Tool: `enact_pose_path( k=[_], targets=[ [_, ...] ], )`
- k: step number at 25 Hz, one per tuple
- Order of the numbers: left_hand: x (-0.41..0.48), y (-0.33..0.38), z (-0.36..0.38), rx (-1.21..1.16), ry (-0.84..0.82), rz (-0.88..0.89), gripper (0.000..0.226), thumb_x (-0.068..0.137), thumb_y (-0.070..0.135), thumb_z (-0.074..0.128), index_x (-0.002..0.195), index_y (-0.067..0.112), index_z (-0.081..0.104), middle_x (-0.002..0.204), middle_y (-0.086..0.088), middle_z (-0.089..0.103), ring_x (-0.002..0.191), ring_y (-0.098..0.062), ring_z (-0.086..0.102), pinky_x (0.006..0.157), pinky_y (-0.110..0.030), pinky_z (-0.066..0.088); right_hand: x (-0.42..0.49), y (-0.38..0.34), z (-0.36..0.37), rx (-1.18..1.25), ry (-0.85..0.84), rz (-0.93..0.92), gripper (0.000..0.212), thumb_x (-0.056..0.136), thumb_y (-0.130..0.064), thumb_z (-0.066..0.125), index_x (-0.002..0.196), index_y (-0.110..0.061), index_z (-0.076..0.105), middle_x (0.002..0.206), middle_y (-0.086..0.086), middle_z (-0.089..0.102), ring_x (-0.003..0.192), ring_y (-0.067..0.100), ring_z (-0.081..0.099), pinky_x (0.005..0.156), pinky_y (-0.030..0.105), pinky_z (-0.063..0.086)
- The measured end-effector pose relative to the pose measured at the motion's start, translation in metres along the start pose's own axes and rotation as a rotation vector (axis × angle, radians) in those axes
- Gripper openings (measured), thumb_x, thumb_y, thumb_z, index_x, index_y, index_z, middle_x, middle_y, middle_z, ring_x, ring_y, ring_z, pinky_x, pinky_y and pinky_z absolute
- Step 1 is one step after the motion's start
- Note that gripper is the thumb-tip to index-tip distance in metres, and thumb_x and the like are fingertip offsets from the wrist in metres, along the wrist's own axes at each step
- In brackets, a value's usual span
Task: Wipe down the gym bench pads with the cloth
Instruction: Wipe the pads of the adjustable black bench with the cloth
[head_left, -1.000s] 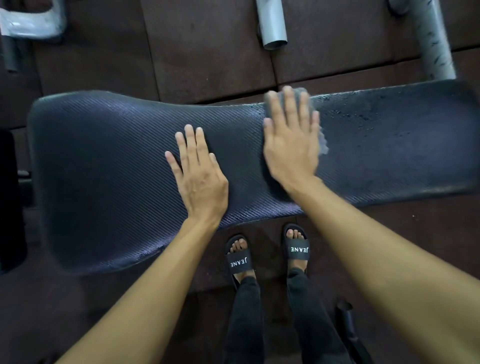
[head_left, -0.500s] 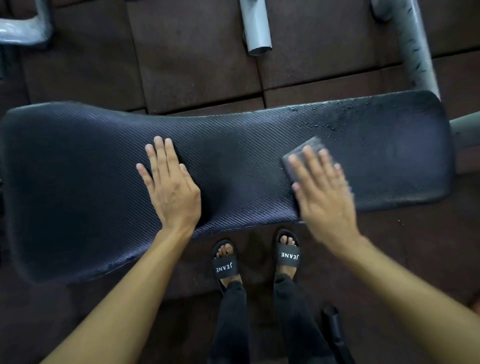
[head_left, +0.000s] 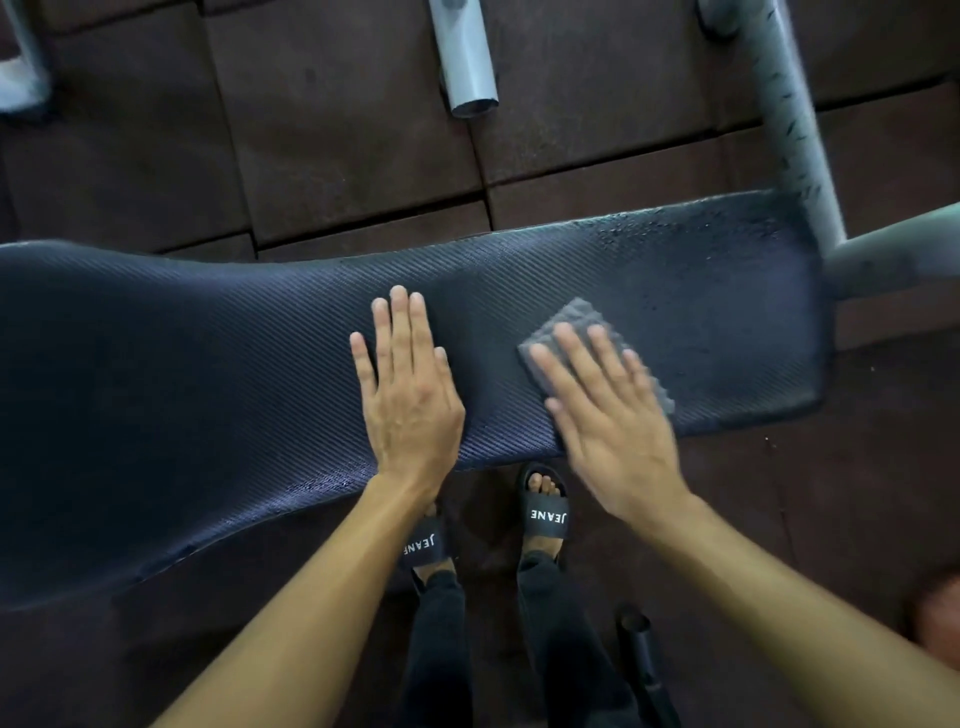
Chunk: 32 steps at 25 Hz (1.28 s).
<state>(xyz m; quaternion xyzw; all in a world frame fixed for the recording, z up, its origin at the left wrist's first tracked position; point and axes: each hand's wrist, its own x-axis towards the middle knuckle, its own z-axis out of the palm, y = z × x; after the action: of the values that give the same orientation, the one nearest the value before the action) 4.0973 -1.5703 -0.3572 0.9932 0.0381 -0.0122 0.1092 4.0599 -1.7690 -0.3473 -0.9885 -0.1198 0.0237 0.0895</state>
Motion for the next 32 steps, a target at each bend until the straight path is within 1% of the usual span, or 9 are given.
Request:
enact_pose_path(
  k=[4,7,11,16,19,24,26,28,32],
  targets=[
    [0.003,0.010,-0.002,-0.047,-0.001,-0.074,0.054,0.102,0.016,0.030,0.155,0.006,0.023,0.164,-0.008,0.017,0.153,-0.023,0.009,0.123,-0.053,0.008,0.034,0.081,-0.012,0.017,-0.028,0.302,0.053,0.106,-0.037,0.027,0.157,-0.029,0.019,0.165,0.000,0.018,0.153,0.023,0.012,0.122,0.045,0.014],
    [0.010,0.043,0.001,-0.086,0.002,-0.022,0.056,0.099,0.014,0.034,0.154,0.006,0.026,0.163,-0.009,0.019,0.152,-0.024,0.010,0.124,-0.051,0.005,0.103,0.085,-0.011,0.089,-0.003,0.436,0.053,0.105,-0.039,0.026,0.157,-0.031,0.020,0.166,-0.002,0.014,0.154,0.023,0.006,0.124,0.046,0.007],
    [0.020,0.082,0.015,-0.089,0.000,-0.029,0.054,0.100,0.016,0.032,0.153,0.005,0.027,0.162,-0.009,0.023,0.152,-0.025,0.015,0.123,-0.053,0.012,0.112,0.040,0.004,0.024,0.046,0.241,0.051,0.105,-0.036,0.028,0.155,-0.027,0.030,0.163,0.001,0.026,0.151,0.027,0.020,0.121,0.049,0.018],
    [0.017,0.081,0.021,-0.029,0.014,-0.024,0.054,0.102,0.018,0.028,0.155,0.006,0.023,0.163,-0.008,0.020,0.152,-0.023,0.012,0.123,-0.051,0.010,-0.014,0.052,-0.006,0.005,-0.009,-0.014,0.050,0.107,-0.031,0.035,0.156,-0.027,0.025,0.164,0.000,0.023,0.152,0.023,0.018,0.120,0.048,0.025],
    [0.018,0.084,0.023,0.009,0.016,-0.040,0.054,0.103,0.017,0.028,0.155,0.007,0.020,0.164,-0.007,0.018,0.152,-0.023,0.010,0.124,-0.050,0.008,-0.033,0.109,-0.015,-0.017,-0.014,0.220,0.051,0.106,-0.034,0.030,0.157,-0.031,0.021,0.164,0.000,0.021,0.152,0.023,0.017,0.121,0.047,0.021],
    [0.018,0.085,0.024,0.061,0.033,-0.050,0.054,0.103,0.018,0.025,0.155,0.007,0.020,0.164,-0.007,0.017,0.152,-0.023,0.011,0.124,-0.049,0.009,0.073,0.147,-0.020,0.108,0.045,0.597,0.054,0.105,-0.040,0.022,0.158,-0.030,0.017,0.167,-0.001,0.011,0.153,0.026,0.008,0.123,0.048,0.012],
    [0.017,0.086,0.024,0.059,0.030,-0.048,0.054,0.103,0.017,0.026,0.155,0.007,0.019,0.164,-0.007,0.017,0.152,-0.023,0.011,0.124,-0.049,0.009,0.108,0.124,-0.011,0.086,0.062,0.566,0.053,0.105,-0.040,0.023,0.157,-0.029,0.024,0.165,0.000,0.018,0.153,0.027,0.013,0.122,0.050,0.013],
    [0.018,0.086,0.024,0.054,0.025,-0.046,0.055,0.102,0.017,0.026,0.155,0.007,0.019,0.164,-0.007,0.017,0.152,-0.023,0.010,0.124,-0.050,0.009,0.108,0.086,-0.003,0.046,0.092,0.427,0.051,0.105,-0.038,0.027,0.155,-0.028,0.029,0.163,0.000,0.025,0.151,0.027,0.019,0.122,0.049,0.018],
    [0.017,0.086,0.022,0.045,0.021,-0.047,0.055,0.102,0.017,0.026,0.156,0.007,0.019,0.164,-0.006,0.016,0.152,-0.022,0.010,0.124,-0.050,0.010,0.024,0.049,-0.003,0.033,0.033,0.151,0.049,0.108,-0.033,0.030,0.157,-0.025,0.026,0.164,0.001,0.021,0.152,0.025,0.016,0.122,0.047,0.020]
  ],
)
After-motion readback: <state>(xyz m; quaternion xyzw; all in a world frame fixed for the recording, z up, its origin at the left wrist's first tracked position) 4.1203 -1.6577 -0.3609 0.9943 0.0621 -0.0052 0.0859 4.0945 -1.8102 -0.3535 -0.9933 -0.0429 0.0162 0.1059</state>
